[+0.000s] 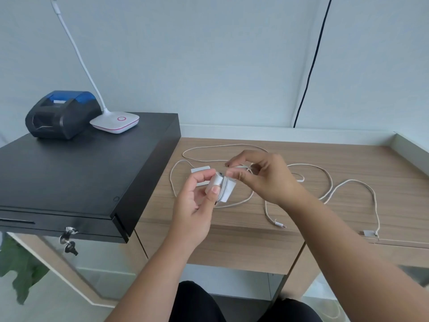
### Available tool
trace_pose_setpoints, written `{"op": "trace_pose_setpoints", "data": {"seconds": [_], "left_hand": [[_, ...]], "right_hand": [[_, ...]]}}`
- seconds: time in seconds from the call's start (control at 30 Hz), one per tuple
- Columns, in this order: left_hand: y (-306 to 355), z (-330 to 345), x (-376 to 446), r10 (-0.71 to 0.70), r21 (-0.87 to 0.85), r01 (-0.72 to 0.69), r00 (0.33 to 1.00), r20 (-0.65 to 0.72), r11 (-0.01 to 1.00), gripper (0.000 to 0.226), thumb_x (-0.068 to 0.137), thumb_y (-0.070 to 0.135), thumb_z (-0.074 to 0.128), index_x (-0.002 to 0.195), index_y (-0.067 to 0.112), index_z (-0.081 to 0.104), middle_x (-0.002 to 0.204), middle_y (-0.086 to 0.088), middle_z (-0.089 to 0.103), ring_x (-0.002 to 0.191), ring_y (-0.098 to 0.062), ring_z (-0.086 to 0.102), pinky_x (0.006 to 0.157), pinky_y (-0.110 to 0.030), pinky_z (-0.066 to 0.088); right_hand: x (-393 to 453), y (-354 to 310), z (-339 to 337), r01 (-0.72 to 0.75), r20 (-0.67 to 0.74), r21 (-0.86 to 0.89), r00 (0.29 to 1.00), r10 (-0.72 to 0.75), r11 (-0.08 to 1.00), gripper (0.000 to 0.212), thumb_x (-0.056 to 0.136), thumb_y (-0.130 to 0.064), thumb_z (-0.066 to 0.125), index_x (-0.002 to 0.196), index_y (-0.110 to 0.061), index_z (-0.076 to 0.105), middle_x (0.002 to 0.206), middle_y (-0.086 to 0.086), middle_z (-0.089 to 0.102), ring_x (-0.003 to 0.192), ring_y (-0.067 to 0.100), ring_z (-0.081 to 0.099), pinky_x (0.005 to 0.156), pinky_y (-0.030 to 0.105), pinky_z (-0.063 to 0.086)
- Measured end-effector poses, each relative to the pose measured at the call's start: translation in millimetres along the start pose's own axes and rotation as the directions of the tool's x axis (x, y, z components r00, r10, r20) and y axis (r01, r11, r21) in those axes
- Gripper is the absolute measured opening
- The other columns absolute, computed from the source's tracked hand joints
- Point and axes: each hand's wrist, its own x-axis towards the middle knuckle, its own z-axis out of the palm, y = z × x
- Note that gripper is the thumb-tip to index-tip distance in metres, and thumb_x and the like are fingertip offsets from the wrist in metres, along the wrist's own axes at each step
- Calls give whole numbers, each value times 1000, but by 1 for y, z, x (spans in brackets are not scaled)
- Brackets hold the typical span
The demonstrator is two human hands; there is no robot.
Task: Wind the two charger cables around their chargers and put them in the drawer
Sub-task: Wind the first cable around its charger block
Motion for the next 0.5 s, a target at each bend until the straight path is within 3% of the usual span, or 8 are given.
{"op": "trace_pose_setpoints", "data": {"seconds": [0.07, 0.1, 0.23, 0.3, 0.4, 0.5], "left_hand": [[3, 7, -3, -19, -85, 19, 1000, -4, 996, 26, 91, 31, 58, 116, 26, 56, 103, 21, 67, 95, -5, 67, 77, -34, 58], [4, 10, -4, -27, -130, 25, 999, -18, 991, 27, 91, 29, 60, 117, 24, 56, 104, 21, 67, 96, -5, 67, 75, -32, 58], [5, 18, -5, -104, -296, 79, 992, -69, 952, 36, 82, 26, 66, 117, 18, 60, 110, 11, 70, 103, -11, 68, 75, -30, 58], [6, 20, -4, -200, -431, 152, 977, -70, 889, 40, 82, 21, 73, 119, 14, 61, 110, 4, 71, 104, -13, 69, 77, -28, 57], [8, 22, -2, -309, -584, 243, 951, -15, 775, 48, 77, 21, 69, 123, 9, 61, 112, -2, 72, 109, -16, 67, 82, -23, 55], [9, 24, -3, -329, -613, 284, 943, 41, 738, 38, 79, 23, 65, 116, 12, 68, 117, -5, 71, 112, -19, 66, 85, -23, 55]], "right_hand": [[-2, 4, 7, -26, -70, 90, 997, 33, 996, 10, 81, -28, 75, 79, -19, 71, 79, -4, 72, 64, 34, 59, 55, 45, 46], [-3, 5, 9, -33, -107, 126, 993, 47, 991, 9, 81, -27, 75, 78, -19, 71, 78, -3, 71, 67, 40, 58, 57, 48, 46], [-10, 5, 13, -62, -194, 220, 975, 106, 974, 12, 82, -21, 75, 76, -14, 67, 72, 7, 65, 61, 35, 52, 55, 42, 42], [-15, 6, 15, -54, -220, 232, 970, 106, 971, 13, 81, -22, 75, 77, -13, 67, 73, 7, 66, 65, 37, 56, 58, 47, 45], [-19, 8, 16, -54, -250, 274, 960, 125, 960, 13, 81, -24, 74, 78, -13, 67, 76, 8, 68, 71, 38, 60, 62, 52, 48], [-23, 8, 18, -46, -270, 309, 953, 134, 950, 11, 82, -20, 74, 78, -13, 67, 77, 9, 70, 77, 36, 65, 68, 53, 52]]}}
